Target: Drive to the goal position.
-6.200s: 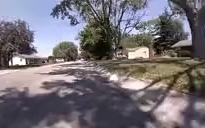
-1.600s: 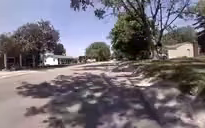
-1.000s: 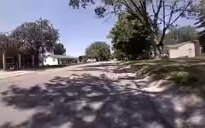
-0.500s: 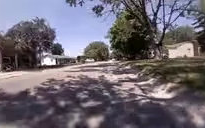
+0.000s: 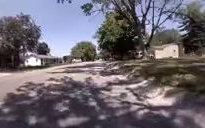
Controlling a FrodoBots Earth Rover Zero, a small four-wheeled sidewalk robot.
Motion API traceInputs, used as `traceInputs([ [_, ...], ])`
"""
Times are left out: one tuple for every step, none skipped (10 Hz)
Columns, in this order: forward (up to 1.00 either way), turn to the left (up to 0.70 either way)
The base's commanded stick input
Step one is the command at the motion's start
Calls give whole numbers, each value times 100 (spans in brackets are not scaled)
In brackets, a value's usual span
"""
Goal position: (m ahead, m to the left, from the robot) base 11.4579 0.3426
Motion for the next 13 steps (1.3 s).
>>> traceInputs([
  [70,0],
  [70,0],
  [70,0],
  [70,0],
  [70,0],
  [70,0],
  [70,0],
  [70,0],
  [70,0],
  [70,0],
  [70,0],
  [70,0],
  [70,0],
])
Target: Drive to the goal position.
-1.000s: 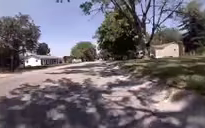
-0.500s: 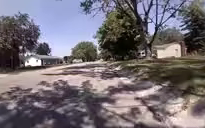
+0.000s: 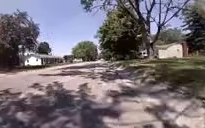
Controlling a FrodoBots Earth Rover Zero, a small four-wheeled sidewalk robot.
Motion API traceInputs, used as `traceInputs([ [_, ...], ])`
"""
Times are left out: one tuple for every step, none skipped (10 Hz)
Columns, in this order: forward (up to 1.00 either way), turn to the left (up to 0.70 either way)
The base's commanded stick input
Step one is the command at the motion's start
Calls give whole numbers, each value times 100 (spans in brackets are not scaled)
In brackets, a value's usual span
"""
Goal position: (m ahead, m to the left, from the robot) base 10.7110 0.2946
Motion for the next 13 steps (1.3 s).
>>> traceInputs([
  [70,0],
  [70,0],
  [70,0],
  [70,0],
  [70,0],
  [70,0],
  [70,0],
  [70,0],
  [70,0],
  [70,0],
  [70,0],
  [70,0],
  [70,0],
])
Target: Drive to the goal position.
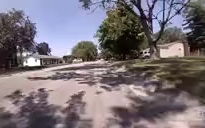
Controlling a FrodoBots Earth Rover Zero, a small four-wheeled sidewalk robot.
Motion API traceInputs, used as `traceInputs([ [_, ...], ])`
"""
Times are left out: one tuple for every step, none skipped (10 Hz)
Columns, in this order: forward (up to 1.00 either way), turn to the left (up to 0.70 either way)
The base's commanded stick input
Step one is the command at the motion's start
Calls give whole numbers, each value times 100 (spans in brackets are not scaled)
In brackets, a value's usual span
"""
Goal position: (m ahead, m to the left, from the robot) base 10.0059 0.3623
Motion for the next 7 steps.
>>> traceInputs([
  [70,0],
  [70,0],
  [70,0],
  [70,0],
  [70,0],
  [70,0],
  [70,0],
])
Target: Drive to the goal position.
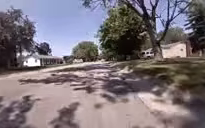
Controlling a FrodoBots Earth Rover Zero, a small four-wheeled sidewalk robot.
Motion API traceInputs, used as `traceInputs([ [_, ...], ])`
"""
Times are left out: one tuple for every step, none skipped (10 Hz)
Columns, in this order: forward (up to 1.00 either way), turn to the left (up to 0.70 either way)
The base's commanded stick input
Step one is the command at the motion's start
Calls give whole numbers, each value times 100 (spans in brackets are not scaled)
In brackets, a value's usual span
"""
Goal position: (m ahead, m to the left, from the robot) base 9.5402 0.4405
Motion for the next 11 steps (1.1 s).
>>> traceInputs([
  [70,0],
  [70,0],
  [70,0],
  [70,0],
  [70,0],
  [70,0],
  [70,0],
  [70,0],
  [70,0],
  [70,0],
  [70,0],
])
